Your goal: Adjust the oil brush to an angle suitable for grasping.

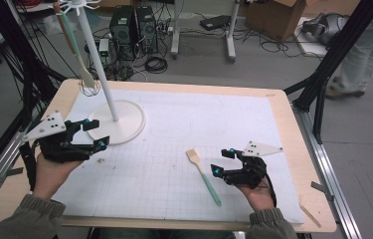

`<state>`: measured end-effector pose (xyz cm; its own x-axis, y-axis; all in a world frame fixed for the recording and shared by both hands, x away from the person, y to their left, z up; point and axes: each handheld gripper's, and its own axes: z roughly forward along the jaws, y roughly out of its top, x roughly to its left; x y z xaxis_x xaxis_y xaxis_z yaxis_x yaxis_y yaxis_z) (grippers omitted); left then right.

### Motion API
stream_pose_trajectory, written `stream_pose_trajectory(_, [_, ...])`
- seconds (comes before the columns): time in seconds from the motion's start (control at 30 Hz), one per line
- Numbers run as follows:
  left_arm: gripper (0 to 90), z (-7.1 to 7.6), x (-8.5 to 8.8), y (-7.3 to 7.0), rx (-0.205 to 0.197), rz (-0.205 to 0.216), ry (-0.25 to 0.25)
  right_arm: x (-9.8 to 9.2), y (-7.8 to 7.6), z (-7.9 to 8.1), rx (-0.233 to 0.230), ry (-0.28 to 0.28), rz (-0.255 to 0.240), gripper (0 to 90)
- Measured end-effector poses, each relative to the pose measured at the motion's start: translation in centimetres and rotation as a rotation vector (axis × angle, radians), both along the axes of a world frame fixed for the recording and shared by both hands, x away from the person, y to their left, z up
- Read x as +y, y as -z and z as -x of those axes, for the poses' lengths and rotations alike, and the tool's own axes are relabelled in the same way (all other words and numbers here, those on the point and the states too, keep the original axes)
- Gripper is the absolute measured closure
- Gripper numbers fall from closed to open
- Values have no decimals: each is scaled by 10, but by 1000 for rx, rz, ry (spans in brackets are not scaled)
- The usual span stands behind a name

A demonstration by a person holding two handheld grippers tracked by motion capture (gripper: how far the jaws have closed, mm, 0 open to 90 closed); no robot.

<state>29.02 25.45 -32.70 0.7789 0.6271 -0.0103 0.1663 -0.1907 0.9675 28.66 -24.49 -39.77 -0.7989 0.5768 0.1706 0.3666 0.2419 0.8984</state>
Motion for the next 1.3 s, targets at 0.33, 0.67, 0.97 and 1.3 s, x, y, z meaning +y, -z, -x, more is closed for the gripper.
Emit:
stream_pose_trajectory(0.33, [302, 0, -12, 17, 8, -27, 23, 0, 3, 3, 8, 7, 10, 288])
stream_pose_trajectory(0.67, [251, 10, -22, 41, 11, -69, 25, 5, 7, 5, 6, -3, 42, 320])
stream_pose_trajectory(0.97, [252, 16, -28, 62, 27, -88, 31, 9, 13, 11, 21, -12, 76, 452])
stream_pose_trajectory(1.3, [251, 14, -29, 70, 22, -101, 31, 15, 18, 22, 20, -27, 114, 691])
